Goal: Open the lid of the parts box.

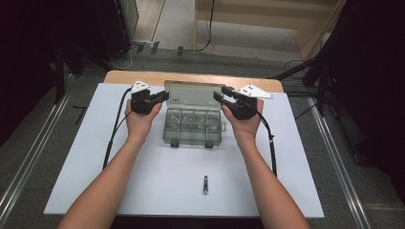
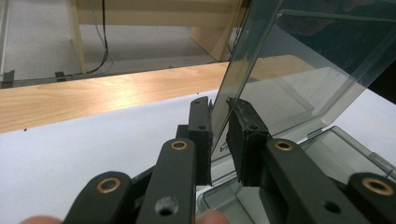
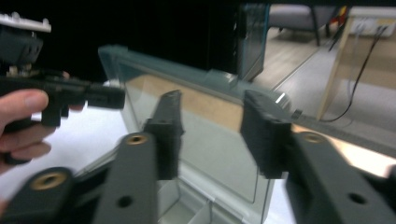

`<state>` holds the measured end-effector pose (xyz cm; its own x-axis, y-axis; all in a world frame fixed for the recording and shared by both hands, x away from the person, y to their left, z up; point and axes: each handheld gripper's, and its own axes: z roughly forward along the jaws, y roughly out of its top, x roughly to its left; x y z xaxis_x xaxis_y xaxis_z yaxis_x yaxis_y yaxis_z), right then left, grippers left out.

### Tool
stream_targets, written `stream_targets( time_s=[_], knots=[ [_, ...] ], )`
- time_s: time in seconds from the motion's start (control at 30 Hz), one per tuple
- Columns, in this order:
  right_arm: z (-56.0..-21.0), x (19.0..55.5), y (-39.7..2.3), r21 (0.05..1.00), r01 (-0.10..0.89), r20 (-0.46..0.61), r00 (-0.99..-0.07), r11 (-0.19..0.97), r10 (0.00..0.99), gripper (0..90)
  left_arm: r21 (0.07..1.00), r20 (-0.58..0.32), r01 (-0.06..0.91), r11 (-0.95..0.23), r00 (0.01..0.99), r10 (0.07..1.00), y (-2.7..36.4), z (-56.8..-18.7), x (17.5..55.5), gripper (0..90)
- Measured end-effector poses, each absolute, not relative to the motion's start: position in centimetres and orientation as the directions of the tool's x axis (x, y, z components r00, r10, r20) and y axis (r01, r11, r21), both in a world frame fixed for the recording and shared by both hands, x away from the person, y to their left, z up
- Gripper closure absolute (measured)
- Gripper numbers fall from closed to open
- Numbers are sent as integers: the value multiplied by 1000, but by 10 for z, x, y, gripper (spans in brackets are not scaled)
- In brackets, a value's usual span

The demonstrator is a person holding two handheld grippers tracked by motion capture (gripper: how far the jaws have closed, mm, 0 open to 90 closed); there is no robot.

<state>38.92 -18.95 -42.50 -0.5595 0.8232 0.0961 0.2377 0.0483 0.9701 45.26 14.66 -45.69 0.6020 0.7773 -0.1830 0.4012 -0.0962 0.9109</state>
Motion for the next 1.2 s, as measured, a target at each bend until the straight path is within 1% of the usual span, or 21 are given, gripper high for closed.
stream_targets(
  time_s=[0.13, 0.23, 0.27, 0.33, 0.37, 0.4, 0.47, 0.57, 0.6, 0.63, 0.67, 0.73, 0.83, 0.9, 0.97, 1.03, 1.1, 1.17, 1.2],
  knots=[
    [-426, 390, -197, 972, 233, 144, -518, -24, 843, 415, 908, -187, 407, -97, 602, 776, 147, -456, 453, 787],
    [-430, 393, -204, 965, 254, 179, -491, -56, 853, 284, 909, -188, 406, -95, 601, 777, 147, -455, 454, 787],
    [-431, 395, -205, 962, 266, 186, -485, -58, 855, 218, 909, -188, 407, -94, 600, 778, 147, -456, 454, 786],
    [-434, 399, -207, 954, 292, 208, -492, -65, 846, 54, 908, -193, 409, -89, 598, 778, 147, -456, 454, 786],
    [-437, 401, -207, 948, 312, 220, -510, -60, 831, 0, 908, -199, 411, -83, 596, 778, 147, -456, 455, 786],
    [-440, 404, -207, 943, 329, 221, -515, -47, 828, 0, 907, -200, 413, -82, 595, 778, 146, -457, 455, 786],
    [-446, 407, -206, 936, 350, 215, -498, -32, 840, 0, 906, -205, 416, -77, 591, 780, 146, -456, 456, 786],
    [-453, 411, -207, 924, 379, 242, -471, -54, 848, 8, 904, -210, 420, -75, 591, 778, 146, -456, 457, 786],
    [-455, 412, -206, 923, 381, 248, -461, -62, 852, 68, 904, -211, 421, -75, 591, 778, 147, -456, 457, 786],
    [-456, 413, -206, 922, 381, 253, -461, -67, 851, 155, 904, -214, 422, -71, 589, 779, 147, -456, 457, 787],
    [-457, 414, -205, 923, 380, 248, -459, -64, 853, 201, 903, -215, 424, -70, 586, 781, 146, -456, 458, 786],
    [-459, 415, -201, 926, 376, 215, -444, -37, 870, 328, 903, -219, 425, -64, 581, 784, 145, -456, 458, 786],
    [-463, 418, -196, 920, 392, 203, -415, -27, 887, 458, 902, -231, 428, -48, 575, 785, 145, -456, 460, 786],
    [-466, 421, -194, 909, 415, 200, -383, -26, 902, 499, 902, -236, 429, -42, 572, 786, 144, -457, 460, 786],
    [-471, 423, -191, 899, 438, 202, -372, -21, 906, 553, 901, -241, 433, -37, 569, 787, 144, -457, 461, 786],
    [-476, 427, -188, 886, 463, 192, -357, -5, 914, 642, 898, -247, 438, -32, 564, 788, 144, -458, 462, 786],
    [-480, 430, -186, 873, 488, 203, -346, -9, 916, 725, 895, -257, 445, -23, 557, 790, 143, -460, 464, 786],
    [-482, 431, -183, 863, 505, 187, -305, -8, 934, 828, 892, -265, 451, -15, 551, 792, 143, -462, 465, 785],
    [-482, 431, -183, 861, 509, 180, -282, -11, 942, 865, 889, -277, 458, -11, 556, 784, 143, -463, 466, 786]
  ],
)
